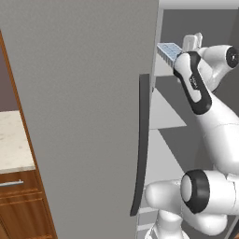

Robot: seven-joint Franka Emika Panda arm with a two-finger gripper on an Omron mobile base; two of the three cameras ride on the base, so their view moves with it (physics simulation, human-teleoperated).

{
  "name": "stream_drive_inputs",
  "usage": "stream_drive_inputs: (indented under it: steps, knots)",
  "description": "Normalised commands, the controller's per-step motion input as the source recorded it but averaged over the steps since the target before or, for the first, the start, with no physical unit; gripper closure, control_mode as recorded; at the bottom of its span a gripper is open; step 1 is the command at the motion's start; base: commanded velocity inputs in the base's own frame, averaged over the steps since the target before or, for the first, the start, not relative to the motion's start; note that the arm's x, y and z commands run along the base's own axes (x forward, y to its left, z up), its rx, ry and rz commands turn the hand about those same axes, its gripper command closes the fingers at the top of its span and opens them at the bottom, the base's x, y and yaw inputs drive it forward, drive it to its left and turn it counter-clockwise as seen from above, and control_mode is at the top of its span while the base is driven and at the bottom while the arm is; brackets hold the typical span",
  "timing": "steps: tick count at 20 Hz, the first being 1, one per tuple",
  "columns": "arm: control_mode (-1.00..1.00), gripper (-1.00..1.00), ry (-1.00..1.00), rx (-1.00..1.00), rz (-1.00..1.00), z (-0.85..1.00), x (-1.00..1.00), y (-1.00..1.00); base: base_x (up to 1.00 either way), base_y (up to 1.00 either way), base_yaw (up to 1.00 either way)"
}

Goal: Open the freezer door, pick up the ice cube tray from the freezer, and place it on the dining counter.

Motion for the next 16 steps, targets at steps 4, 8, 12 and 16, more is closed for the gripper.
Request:
stream_drive_inputs:
  steps: [4, 8, 12, 16]
  knots:
    - [-1.0, 1.0, 0.0, 0.0, 0.0, 0.04, -0.91, 0.14, 0.0, 0.0, 0.0]
    - [-1.0, 1.0, 0.0, 0.0, 0.0, 0.0, -0.99, 0.04, 0.0, 0.0, 0.0]
    - [-1.0, 1.0, 0.0, 0.0, 0.0, 0.01, -1.0, 0.03, 0.0, 0.0, 0.0]
    - [-1.0, 1.0, 0.0, 0.0, 0.0, 0.0, -1.0, 0.11, 0.0, 0.0, 0.0]
